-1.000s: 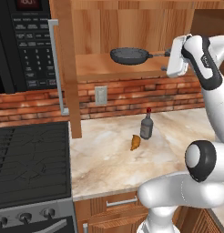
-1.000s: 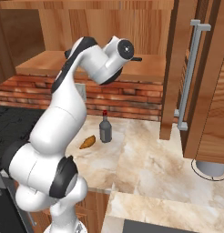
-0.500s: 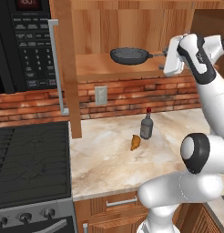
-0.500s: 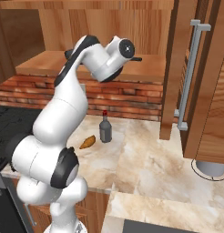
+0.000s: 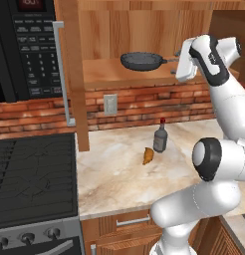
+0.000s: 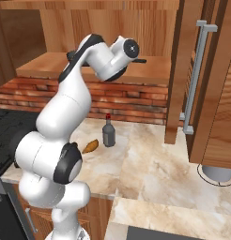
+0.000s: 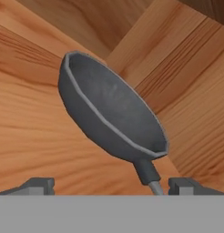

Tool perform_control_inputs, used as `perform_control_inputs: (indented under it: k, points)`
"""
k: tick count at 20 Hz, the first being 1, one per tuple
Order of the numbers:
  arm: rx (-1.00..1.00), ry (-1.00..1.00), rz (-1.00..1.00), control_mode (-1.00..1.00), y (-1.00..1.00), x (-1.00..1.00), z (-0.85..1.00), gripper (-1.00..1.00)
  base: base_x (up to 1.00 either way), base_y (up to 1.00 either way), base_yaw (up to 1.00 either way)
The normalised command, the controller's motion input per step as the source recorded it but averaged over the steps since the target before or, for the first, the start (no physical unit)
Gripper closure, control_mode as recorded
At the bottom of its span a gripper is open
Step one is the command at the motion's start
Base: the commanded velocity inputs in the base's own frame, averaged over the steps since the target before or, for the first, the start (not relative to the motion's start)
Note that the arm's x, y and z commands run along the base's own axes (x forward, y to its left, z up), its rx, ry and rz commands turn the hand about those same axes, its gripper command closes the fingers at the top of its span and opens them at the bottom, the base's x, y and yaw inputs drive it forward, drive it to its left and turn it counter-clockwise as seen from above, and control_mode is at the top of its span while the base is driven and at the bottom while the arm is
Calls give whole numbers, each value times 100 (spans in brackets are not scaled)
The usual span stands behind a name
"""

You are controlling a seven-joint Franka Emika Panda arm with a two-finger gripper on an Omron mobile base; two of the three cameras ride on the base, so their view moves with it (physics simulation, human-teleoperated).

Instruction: Pick the pan from the cabinet and place it on the stove. Then turn on the stove burner for the pan.

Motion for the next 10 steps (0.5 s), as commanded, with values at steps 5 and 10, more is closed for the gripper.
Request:
perform_control_inputs:
  k: [5, 10]
  points:
    - [0, 0, 0, -100, 0, 22, 0, -100, 0, 0, 0]
    - [0, 0, 0, -100, 0, 20, 0, -100, 0, 0, 0]
